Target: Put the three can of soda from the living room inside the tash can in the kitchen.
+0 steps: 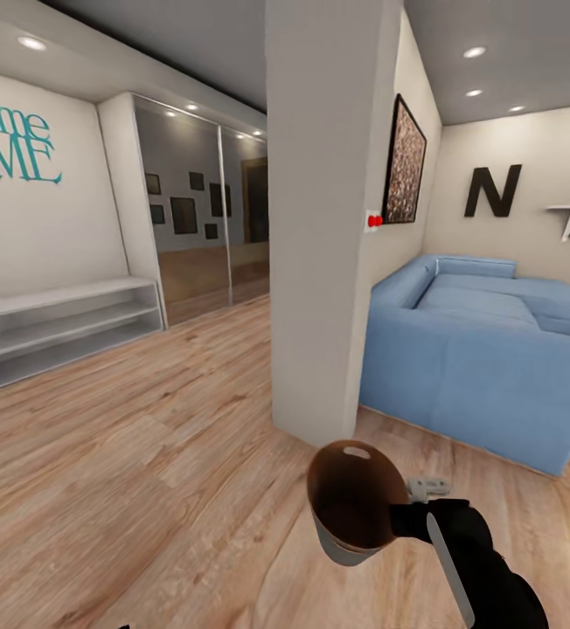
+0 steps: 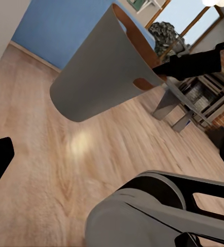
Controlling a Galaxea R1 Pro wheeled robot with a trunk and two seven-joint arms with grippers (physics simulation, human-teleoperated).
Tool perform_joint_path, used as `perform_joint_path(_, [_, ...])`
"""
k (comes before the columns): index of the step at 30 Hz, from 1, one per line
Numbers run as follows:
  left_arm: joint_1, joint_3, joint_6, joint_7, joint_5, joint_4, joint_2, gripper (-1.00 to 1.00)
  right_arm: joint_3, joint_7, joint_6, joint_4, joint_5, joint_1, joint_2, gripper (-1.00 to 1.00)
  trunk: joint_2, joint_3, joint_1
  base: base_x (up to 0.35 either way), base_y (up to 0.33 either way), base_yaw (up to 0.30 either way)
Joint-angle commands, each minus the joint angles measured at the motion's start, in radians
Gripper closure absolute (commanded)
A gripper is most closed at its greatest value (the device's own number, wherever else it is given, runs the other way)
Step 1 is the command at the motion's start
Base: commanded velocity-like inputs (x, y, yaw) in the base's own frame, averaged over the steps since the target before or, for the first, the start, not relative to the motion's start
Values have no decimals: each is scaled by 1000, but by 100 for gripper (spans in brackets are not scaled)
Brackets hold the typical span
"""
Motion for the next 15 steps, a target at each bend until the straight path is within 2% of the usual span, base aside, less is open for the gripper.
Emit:
perform_joint_path(1, [0, 0, 0, 0, 0, 0, 0, -100, 0, 0, 0, 1, -14, 0, 0, 100, 0, 1, 0, 0, 0, -253])
perform_joint_path(7, [0, 0, 0, 0, 0, 0, 0, -100, 0, 0, 0, 13, -14, 0, 0, 100, 0, 6, 0, 0, 0, -194])
perform_joint_path(15, [0, 0, 0, 0, 0, 0, 0, -100, 0, 0, -1, 15, -14, 0, 0, 100, 0, 8, 0, 0, 0, -33])
